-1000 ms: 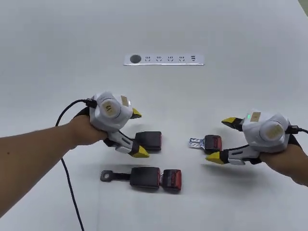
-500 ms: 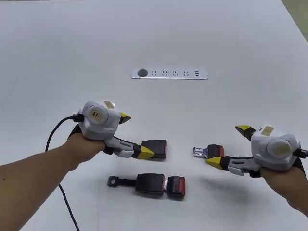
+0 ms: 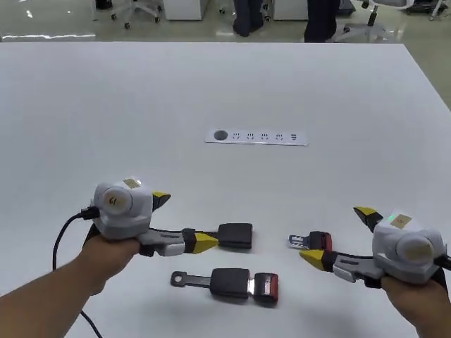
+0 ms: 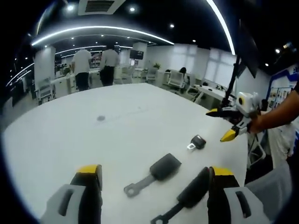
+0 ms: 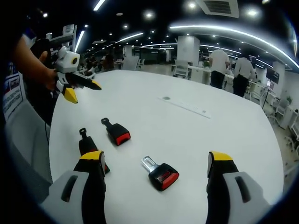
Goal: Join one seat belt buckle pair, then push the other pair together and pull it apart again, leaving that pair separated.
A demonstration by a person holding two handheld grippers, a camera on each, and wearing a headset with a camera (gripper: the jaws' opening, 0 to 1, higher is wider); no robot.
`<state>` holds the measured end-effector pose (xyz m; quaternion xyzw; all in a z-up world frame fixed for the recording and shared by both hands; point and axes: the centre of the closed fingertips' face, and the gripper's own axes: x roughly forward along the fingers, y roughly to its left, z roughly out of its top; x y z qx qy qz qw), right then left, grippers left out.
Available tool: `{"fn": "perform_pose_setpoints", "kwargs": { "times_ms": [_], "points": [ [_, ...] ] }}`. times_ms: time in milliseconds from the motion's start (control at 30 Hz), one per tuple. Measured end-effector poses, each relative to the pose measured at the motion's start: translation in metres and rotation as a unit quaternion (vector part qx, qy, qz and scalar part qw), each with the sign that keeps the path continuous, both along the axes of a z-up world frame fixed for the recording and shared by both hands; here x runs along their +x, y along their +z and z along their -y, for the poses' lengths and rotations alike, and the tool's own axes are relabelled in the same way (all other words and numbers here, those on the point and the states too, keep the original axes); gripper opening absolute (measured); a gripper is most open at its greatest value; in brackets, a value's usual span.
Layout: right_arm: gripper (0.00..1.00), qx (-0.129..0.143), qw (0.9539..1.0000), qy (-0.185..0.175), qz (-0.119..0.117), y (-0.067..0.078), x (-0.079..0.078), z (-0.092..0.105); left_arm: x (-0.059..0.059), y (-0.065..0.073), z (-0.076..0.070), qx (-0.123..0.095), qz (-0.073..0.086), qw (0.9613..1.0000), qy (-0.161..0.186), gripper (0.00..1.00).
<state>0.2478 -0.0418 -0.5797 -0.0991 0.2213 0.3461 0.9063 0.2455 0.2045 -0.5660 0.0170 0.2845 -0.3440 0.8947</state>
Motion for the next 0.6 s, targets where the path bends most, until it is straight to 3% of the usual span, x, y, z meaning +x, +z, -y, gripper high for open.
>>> {"fn": "perform_pose_setpoints", "kwargs": {
  "times_ms": [200, 300, 467, 533, 600],
  "points": [
    [0.92, 0.006, 0.9998, -0.007, 0.016, 0.012, -0.017, -0.001, -0.021, 0.008, -0.016, -0.015, 0.006, 0.9995, 0.026, 0.97],
    [0.93, 0.011, 0.9996, -0.014, 0.023, 0.017, -0.026, 0.002, -0.035, 0.013, -0.016, -0.017, 0.014, 0.9992, 0.032, 0.96],
    [0.94, 0.022, 0.9989, -0.027, 0.032, 0.023, -0.041, 0.008, -0.055, 0.019, -0.022, -0.014, 0.026, 0.9990, 0.035, 0.96],
    [0.95, 0.022, 0.9988, -0.028, 0.035, 0.025, -0.050, 0.008, -0.065, 0.020, -0.023, -0.022, 0.021, 0.9991, 0.031, 0.97],
    [0.95, 0.023, 0.9986, -0.031, 0.037, 0.027, -0.057, 0.009, -0.070, 0.018, -0.027, -0.011, 0.021, 0.9994, 0.023, 0.96]
  ]
}}
